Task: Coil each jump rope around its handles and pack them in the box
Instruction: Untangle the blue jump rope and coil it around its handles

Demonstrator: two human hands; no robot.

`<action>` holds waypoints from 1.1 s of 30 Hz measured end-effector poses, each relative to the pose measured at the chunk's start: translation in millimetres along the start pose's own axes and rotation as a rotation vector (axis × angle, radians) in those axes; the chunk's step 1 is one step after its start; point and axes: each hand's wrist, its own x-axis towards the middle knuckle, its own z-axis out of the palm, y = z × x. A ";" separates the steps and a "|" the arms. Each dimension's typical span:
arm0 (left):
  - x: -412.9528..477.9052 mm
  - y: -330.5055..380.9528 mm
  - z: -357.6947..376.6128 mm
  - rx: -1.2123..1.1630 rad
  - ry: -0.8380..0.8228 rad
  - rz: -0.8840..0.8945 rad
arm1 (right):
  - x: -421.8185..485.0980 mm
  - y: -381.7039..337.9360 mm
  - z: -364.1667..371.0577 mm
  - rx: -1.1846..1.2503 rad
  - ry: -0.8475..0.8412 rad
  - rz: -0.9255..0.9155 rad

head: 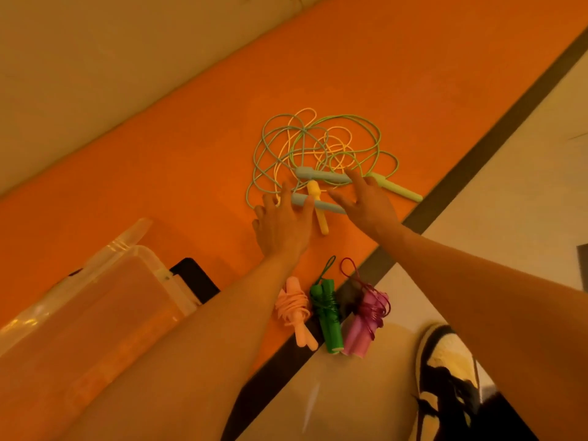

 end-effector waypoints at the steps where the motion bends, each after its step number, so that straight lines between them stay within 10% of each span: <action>1: 9.7 -0.5 10.9 -0.021 0.000 -0.039 | 16.1 4.0 6.3 0.005 0.008 -0.014; 21: 91.1 10.0 111.3 0.013 0.055 -0.160 | 148.0 39.4 73.8 -0.048 -0.097 -0.179; 33: 75.6 -0.5 83.4 -0.492 0.089 -0.032 | 113.5 31.8 50.0 0.065 0.016 -0.145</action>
